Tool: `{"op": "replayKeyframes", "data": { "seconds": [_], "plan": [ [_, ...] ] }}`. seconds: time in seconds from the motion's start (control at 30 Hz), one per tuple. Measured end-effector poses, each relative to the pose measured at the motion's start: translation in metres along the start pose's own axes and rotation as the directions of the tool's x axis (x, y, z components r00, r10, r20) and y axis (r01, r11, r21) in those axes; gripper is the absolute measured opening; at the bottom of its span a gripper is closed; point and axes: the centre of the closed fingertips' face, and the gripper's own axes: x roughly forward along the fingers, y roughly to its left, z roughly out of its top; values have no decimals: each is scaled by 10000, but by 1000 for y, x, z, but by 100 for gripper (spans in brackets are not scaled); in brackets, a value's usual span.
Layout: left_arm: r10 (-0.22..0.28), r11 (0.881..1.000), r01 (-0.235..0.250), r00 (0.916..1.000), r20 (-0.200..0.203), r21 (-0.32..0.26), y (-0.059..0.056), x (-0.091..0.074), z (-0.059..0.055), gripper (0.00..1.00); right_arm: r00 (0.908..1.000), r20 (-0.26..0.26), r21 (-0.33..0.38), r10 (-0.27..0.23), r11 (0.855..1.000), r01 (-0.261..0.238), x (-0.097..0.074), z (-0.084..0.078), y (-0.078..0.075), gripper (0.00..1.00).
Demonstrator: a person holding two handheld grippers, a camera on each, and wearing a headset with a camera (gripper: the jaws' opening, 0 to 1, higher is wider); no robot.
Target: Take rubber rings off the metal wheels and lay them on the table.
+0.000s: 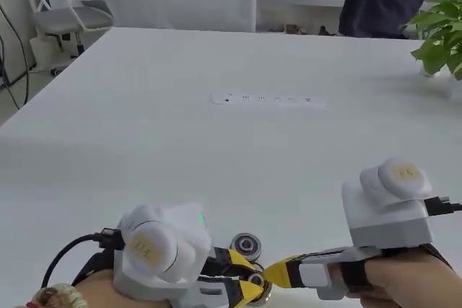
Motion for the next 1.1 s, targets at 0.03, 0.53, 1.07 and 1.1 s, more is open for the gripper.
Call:
{"op": "replayKeyframes", "data": {
  "seconds": [0.03,0.53,1.07,1.1],
  "plan": [
    [-27,10000,27,10000,6,-23,0,0,0,8,10000,16,22,-2,10000,2,0,0,0,0],
    [-499,9963,538,9969,602,-666,0,-14,15,18,10000,91,342,-17,9994,14,0,1,-2,0],
    [-481,9963,554,9930,1081,-652,6,-36,41,28,9995,319,465,4,9989,-19,-3,7,-3,0],
    [-467,9975,519,9935,1034,-487,6,-39,42,29,9994,348,473,9,9989,-26,-3,8,-3,0]
  ]
}}
